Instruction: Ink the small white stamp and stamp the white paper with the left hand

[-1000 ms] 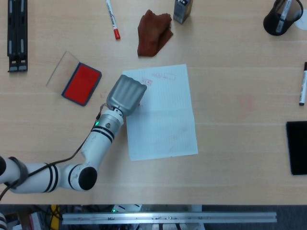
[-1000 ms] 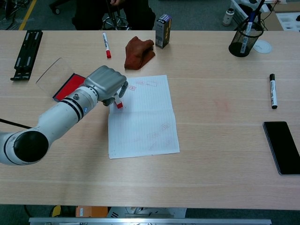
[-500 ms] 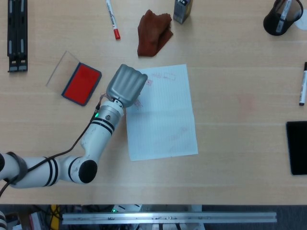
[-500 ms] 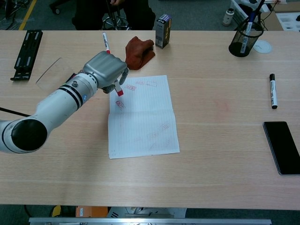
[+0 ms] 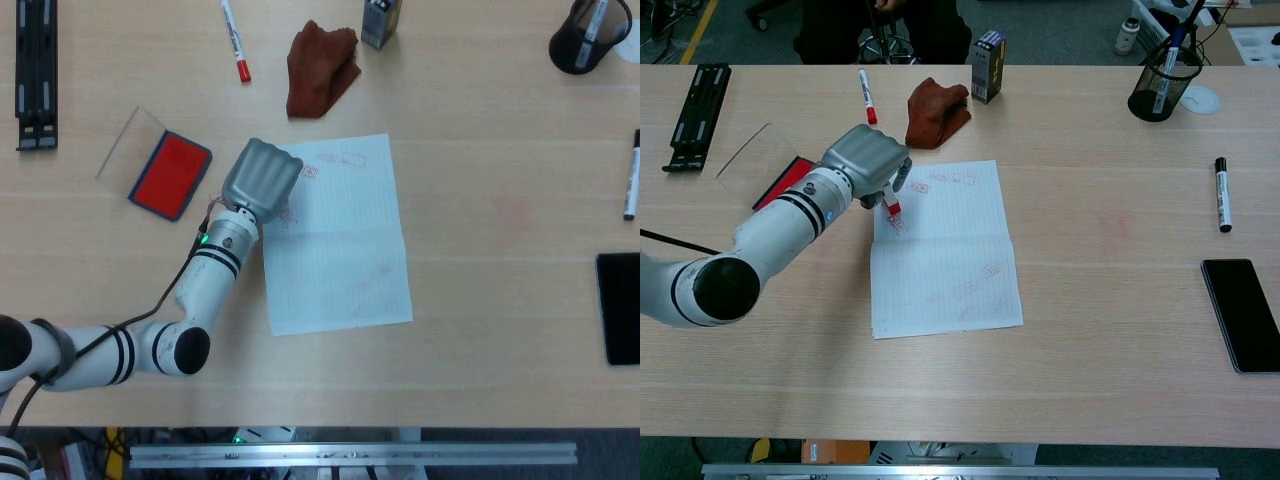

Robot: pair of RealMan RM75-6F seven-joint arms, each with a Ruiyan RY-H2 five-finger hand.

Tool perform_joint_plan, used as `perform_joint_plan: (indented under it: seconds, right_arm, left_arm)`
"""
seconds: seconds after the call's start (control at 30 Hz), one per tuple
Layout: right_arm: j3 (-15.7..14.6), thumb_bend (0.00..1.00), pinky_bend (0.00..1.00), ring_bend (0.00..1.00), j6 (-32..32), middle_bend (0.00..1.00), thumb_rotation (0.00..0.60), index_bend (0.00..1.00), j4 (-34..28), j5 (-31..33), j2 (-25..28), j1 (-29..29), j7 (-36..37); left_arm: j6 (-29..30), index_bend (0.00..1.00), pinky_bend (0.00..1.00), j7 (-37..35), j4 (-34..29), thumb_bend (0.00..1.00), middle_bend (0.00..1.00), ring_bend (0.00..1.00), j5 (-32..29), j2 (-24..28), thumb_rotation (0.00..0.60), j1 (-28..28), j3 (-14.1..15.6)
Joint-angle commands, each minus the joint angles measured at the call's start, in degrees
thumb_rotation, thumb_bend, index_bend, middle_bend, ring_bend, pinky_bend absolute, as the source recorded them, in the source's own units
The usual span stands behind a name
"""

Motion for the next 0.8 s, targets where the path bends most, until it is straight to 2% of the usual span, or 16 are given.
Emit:
perform_joint_plan:
  seconds: [0.03,0.8]
  right_arm:
    - [0.02,0.12,0.51,0.36,0.01,0.44,0.6,0.32,-0.07,0.0,0.04,0.01,-0.1]
    - [0.02,0.12,0.51,0.36,0.34,0.44,0.6,0.32,0.04,0.27,0.05,-0.5,-0.01]
  left_arm:
    - [-0.66,0.54,1.0,-0.19,0.96,0.35,1.0,1.0,-0.39,-0.71,0.6,0.02,0.1]
    - [-1.8,0.54,1.0,0.05,2.22,0.35,1.0,1.0,-0.96,-1.69,0.6,0.1,0.39]
